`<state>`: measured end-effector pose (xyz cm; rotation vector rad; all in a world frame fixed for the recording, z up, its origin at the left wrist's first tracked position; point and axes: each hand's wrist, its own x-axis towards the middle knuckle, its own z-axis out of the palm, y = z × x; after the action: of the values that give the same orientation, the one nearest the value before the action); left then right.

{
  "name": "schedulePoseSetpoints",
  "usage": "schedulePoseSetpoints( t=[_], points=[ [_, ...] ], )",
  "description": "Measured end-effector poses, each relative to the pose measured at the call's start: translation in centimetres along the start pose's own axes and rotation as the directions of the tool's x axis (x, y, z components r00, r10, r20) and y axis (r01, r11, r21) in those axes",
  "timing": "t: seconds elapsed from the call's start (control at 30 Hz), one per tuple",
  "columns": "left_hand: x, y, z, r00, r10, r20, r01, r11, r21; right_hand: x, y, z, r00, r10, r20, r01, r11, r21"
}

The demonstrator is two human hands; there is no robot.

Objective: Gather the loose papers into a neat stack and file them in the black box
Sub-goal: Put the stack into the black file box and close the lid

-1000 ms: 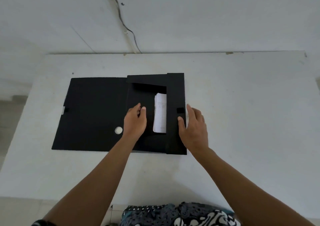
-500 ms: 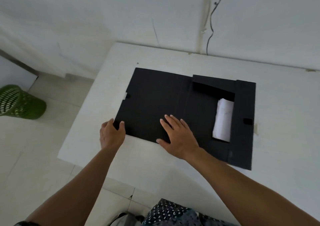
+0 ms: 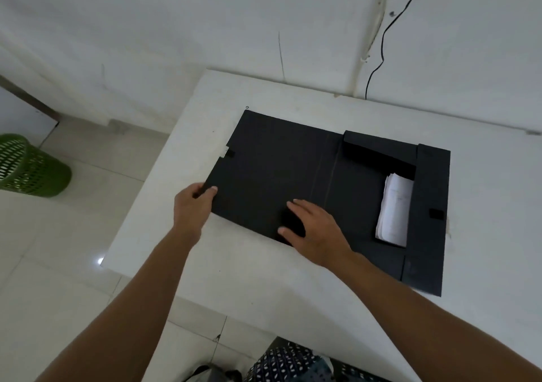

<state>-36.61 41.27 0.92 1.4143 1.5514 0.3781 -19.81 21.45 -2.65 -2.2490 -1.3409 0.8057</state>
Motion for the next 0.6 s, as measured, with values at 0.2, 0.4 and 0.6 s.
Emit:
schedulePoseSetpoints(
  t=[0.2, 0.4, 0.6],
  points=[
    [-10.4, 5.4, 0.7, 0.900, 0.424, 0.104, -0.378, 0.877, -0.298, 0.6, -4.3, -8.9, 0.894, 0.244, -0.375, 0.001, 0.837, 0.547],
    [-16.2, 6.6, 6.4, 0.725, 0.631, 0.277, -0.532, 0.768, -0.358, -1.9, -3.6, -16.4, 0.848, 0.389, -0.360, 0.009, 0.668, 0.744],
    [-16.3, 5.2, 13.9, 0.640, 0.686, 0.347, -0.708, 0.701, -0.082, -6.3, 1.8, -17.2, 0.768, 0.521, -0.372, -0.091, 0.664, 0.742]
  ],
)
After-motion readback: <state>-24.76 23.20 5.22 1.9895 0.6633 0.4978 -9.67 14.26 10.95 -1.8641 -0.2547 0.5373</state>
